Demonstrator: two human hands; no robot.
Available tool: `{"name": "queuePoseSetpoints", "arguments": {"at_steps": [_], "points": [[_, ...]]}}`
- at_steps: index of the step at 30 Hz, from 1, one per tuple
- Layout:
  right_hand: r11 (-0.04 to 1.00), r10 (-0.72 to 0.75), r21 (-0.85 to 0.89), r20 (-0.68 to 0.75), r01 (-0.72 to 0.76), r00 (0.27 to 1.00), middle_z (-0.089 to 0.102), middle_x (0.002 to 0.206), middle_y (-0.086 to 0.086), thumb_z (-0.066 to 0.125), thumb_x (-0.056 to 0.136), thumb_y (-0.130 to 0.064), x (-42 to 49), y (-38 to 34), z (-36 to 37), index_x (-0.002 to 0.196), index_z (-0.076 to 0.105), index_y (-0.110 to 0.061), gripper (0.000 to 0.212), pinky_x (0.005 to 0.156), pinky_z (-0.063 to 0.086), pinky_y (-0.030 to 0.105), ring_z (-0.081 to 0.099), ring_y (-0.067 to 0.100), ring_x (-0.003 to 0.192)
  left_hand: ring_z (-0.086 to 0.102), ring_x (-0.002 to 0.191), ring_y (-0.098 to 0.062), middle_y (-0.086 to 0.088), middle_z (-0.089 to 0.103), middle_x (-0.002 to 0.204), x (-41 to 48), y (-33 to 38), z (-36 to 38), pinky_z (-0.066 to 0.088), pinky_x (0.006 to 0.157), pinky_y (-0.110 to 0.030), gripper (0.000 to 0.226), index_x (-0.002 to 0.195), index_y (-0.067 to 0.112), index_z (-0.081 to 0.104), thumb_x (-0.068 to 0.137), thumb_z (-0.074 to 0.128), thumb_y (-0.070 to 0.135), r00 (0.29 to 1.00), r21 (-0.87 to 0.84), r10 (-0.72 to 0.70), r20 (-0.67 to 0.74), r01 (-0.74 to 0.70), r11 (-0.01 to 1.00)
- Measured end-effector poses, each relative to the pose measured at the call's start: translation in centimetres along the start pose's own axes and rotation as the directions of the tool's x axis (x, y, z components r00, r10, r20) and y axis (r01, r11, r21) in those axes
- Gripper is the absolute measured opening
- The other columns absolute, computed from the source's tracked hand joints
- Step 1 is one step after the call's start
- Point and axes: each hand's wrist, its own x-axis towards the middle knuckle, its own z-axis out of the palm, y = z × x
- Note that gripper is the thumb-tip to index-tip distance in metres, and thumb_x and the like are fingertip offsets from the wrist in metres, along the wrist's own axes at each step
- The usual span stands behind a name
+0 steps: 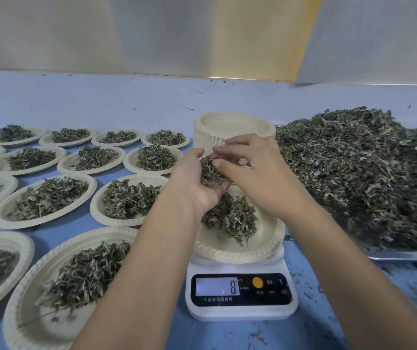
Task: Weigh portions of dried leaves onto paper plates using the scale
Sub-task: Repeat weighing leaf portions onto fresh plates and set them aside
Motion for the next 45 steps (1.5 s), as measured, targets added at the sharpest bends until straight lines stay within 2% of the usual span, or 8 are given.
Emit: {"name": "queuePoseSetpoints", "arguments": {"at_steps": [5,9,12,19,22,31,39,45], "points": [[0.952,0.125,0.291,-0.084,-0.096,0.989,0.061,0.108,-0.012,0.059,0.09,-0.024,0.1,0.0,-0.8,0.108,0.07,-0.027,0.021,0.083,0.041,0.013,0.057,0.001,0.094,0.058,0.058,-0.022,-0.013,0.059,0.064,0.2,0.4,-0.4,0.056,0.054,-0.03,0.026,0.082,0.0,0.052,0.098,0.046,0.019,0.999,-0.152,-0.031,-0.03,0.026,0.988],[0.956,0.191,0.237,-0.054,-0.174,0.98,0.059,0.066,-0.016,0.061,0.088,-0.022,0.2,0.9,-1.1,0.087,0.073,-0.019,0.013,0.058,0.035,0.008,0.049,-0.009,0.058,0.042,0.044,-0.009,-0.001,0.051,0.049,0.7,0.3,-0.9,0.034,0.036,-0.011,0.022,0.08,0.006,0.052,0.097,0.045,0.019,0.997,-0.091,-0.013,-0.07,0.007,0.996],[0.969,0.207,0.125,0.047,-0.211,0.977,0.057,0.057,-0.017,0.062,0.086,-0.022,0.2,1.4,-1.1,0.079,0.073,-0.019,0.014,0.048,0.033,0.007,0.047,-0.011,0.051,0.031,0.029,-0.006,0.004,0.038,0.038,0.9,0.3,-1.1,0.022,0.03,-0.011,0.031,0.065,0.012,0.044,0.096,0.042,0.016,0.998,-0.067,-0.009,-0.057,0.005,0.998],[0.966,0.244,0.023,0.268,-0.259,0.932,0.063,0.07,-0.008,0.065,0.084,-0.029,0.2,1.7,-1.0,0.077,0.07,-0.019,0.014,0.07,0.047,0.028,0.055,0.008,0.07,0.025,0.025,-0.007,0.006,0.03,0.035,1.0,0.5,-1.2,0.015,0.027,-0.013,0.037,0.057,0.017,0.033,0.094,0.037,0.013,0.999,-0.087,0.004,-0.049,-0.009,0.996],[0.969,0.247,-0.048,0.284,-0.243,0.927,0.06,0.068,-0.01,0.066,0.084,-0.036,0.2,1.9,-1.0,0.074,0.067,-0.021,0.018,0.063,0.033,0.012,0.053,0.004,0.068,0.024,0.025,-0.007,0.006,0.03,0.035,1.0,0.5,-1.2,0.015,0.026,-0.014,0.037,0.058,0.017,0.033,0.094,0.037,0.012,0.999,-0.091,0.005,-0.05,-0.01,0.996],[0.967,0.241,-0.025,0.407,-0.253,0.881,0.048,0.058,-0.013,0.063,0.079,-0.06,0.1,2.5,-1.5,0.082,0.062,-0.015,0.044,0.054,0.031,0.021,0.042,0.0,0.049,0.024,0.025,-0.006,0.006,0.031,0.037,1.0,0.6,-1.2,0.015,0.026,-0.014,0.036,0.06,0.017,0.035,0.096,0.04,0.016,0.999,-0.101,0.012,-0.05,-0.017,0.995],[0.943,0.328,-0.162,0.595,-0.29,0.733,0.057,0.1,-0.009,0.074,0.059,-0.067,-0.3,2.3,-2.2,0.106,0.055,-0.028,0.065,0.074,0.044,0.026,0.055,0.006,0.091,0.024,0.026,-0.006,0.006,0.03,0.037,0.8,0.7,-1.2,0.015,0.027,-0.014,0.036,0.059,0.017,0.034,0.095,0.039,0.014,0.998,-0.091,0.008,-0.056,-0.013,0.996],[0.946,0.323,-0.189,0.647,-0.265,0.691,0.044,0.109,-0.011,0.081,0.061,-0.055,-0.7,1.7,-2.3,0.117,0.038,-0.03,0.075,0.092,0.048,0.036,0.051,0.009,0.102,0.024,0.027,-0.006,0.006,0.03,0.037,0.7,0.6,-1.2,0.015,0.028,-0.014,0.035,0.059,0.017,0.034,0.094,0.038,0.012,0.998,-0.088,0.008,-0.064,-0.013,0.996]]}}
